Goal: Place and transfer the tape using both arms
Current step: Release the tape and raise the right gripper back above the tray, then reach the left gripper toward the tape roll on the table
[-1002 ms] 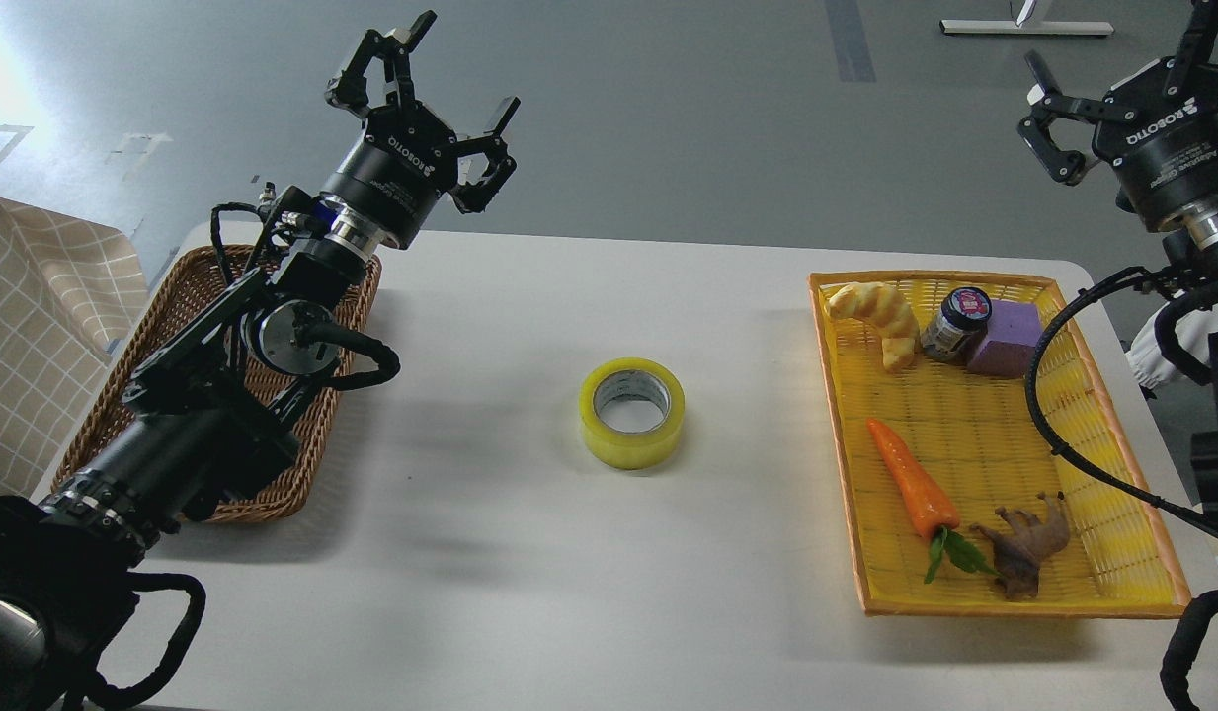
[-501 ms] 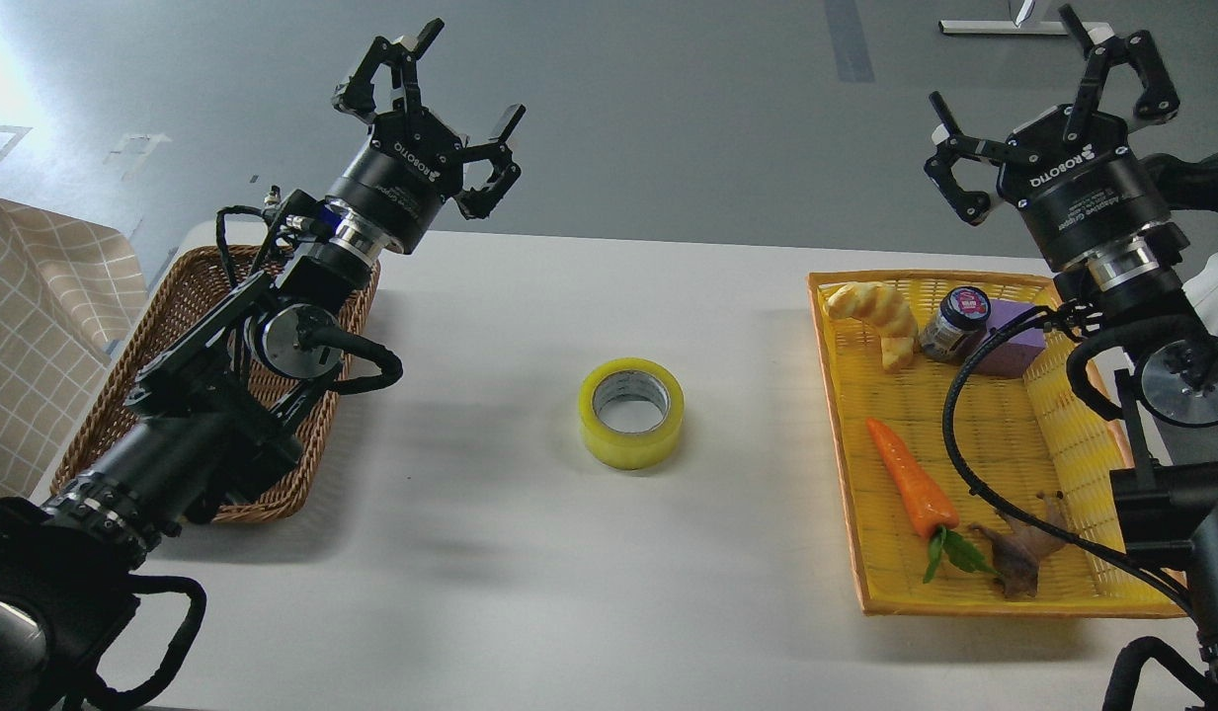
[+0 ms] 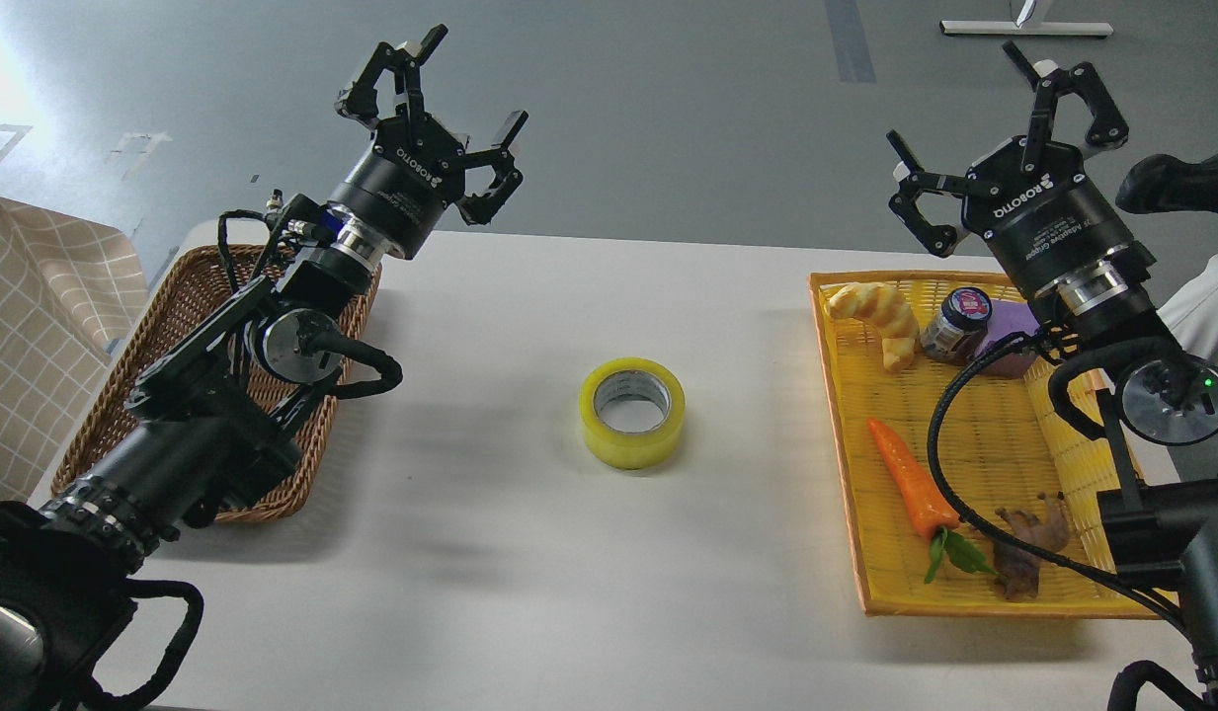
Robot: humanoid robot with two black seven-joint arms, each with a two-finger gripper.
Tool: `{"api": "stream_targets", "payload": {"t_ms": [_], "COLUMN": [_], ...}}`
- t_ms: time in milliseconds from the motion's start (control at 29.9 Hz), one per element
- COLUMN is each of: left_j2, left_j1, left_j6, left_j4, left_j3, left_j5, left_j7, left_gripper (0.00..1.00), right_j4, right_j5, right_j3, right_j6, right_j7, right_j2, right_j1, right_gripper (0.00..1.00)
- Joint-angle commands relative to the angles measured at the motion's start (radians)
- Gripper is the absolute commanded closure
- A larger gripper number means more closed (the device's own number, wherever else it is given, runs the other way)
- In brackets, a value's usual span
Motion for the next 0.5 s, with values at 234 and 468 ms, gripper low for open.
{"api": "stream_targets", "payload": {"t_ms": [234,468], "left_j2": [0.007,0.002], "left_j1": [-0.004,-0.004], "left_j6": [0.0,0.0], "left_j4": [0.0,0.0], "left_j3": [-0.003,-0.004], "left_j5": [0.107,0.099], "left_j7": [-0.008,-0.004], "left_gripper": [0.02,0.02], "right_j4": [-0.002,-0.003], "right_j5": [0.0,-0.002], "right_j3": [0.002,0.005], "right_j6": [0.0,0.0], "right_j7": [0.001,0.001], "right_j2": [-0.009,-0.009], "right_j1": [-0.004,-0.004], "right_gripper": [0.0,0.0]}}
